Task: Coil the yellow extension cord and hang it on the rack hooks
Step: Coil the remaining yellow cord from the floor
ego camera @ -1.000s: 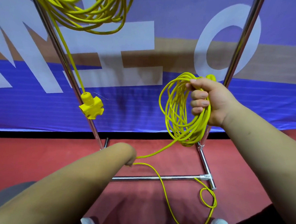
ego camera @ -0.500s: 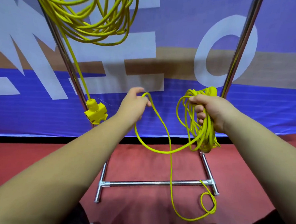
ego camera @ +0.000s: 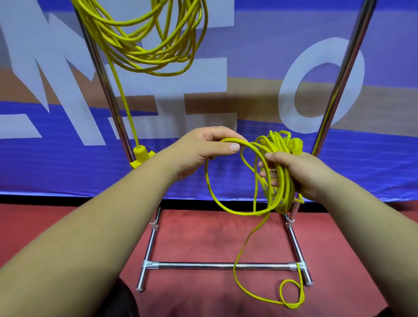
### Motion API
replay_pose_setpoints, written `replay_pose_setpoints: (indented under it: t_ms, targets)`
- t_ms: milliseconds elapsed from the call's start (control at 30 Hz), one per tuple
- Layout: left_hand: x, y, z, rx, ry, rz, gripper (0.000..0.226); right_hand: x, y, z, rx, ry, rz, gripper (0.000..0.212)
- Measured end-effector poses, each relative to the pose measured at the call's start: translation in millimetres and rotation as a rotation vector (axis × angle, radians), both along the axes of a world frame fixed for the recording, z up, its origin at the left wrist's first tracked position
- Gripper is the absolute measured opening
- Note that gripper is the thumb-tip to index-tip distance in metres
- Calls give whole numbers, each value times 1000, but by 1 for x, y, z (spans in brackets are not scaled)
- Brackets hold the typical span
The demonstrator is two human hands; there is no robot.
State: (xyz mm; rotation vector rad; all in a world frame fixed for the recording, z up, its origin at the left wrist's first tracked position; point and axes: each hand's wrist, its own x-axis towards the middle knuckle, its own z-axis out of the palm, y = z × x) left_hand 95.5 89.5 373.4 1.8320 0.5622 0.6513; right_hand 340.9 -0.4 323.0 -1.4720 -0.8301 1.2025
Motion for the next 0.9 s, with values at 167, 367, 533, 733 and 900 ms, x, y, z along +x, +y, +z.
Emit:
replay_pose_setpoints:
  t_ms: [167, 367, 533, 733, 900]
  targets:
    - [12, 1, -9, 30, -43, 50, 17, -33, -5, 9, -13, 146, 147, 20]
    - [3, 23, -26, 59, -16, 84, 29, -59, -1, 18, 2, 243, 148, 27]
    - [0, 36, -40, 227, 152, 146, 36, -58, 2, 14, 9, 405, 231, 38]
    - [6, 42, -55, 375, 482, 165, 103, -49, 1, 12, 4, 376, 239, 19]
    - [8, 44, -71, 158, 430, 91, 134, -42, -7, 21, 15, 415, 334, 11]
